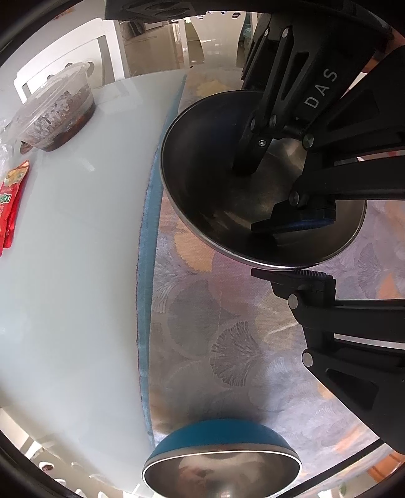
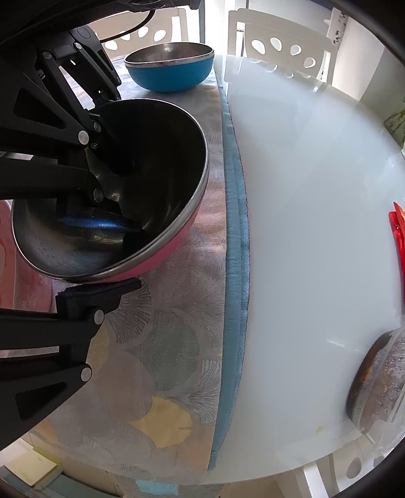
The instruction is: Organize plates and bowls
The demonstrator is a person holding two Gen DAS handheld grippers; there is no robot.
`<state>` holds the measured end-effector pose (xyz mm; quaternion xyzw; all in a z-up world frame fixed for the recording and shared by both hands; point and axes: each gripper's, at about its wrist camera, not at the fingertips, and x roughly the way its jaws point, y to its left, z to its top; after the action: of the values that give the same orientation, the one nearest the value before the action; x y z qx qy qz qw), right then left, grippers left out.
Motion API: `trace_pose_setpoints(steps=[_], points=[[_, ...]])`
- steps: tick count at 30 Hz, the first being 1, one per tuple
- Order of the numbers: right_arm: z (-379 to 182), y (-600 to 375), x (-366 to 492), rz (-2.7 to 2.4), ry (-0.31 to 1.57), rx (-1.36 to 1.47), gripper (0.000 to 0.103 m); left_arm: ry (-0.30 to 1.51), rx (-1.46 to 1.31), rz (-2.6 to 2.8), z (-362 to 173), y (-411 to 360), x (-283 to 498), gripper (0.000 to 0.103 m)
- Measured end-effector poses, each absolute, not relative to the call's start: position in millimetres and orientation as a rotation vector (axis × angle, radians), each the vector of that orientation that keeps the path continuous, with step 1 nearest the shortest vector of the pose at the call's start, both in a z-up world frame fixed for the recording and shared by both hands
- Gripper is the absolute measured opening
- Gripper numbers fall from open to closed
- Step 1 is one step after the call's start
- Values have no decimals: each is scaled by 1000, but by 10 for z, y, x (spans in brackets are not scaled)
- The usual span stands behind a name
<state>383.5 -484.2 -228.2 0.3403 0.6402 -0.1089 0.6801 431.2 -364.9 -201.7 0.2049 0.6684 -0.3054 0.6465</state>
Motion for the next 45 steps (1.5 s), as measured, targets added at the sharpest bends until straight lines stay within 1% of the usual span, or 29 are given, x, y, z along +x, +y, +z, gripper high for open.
trace_pose_setpoints(steps=[23,45], points=[[-2087,-4794,3921,-208,1435,731,29,1531,442,-651,-1836,-3583,4320,17],[-1585,-4791,3678,-200,1373,703,31,1484,420,-681,-1316,-3415,4100,15]])
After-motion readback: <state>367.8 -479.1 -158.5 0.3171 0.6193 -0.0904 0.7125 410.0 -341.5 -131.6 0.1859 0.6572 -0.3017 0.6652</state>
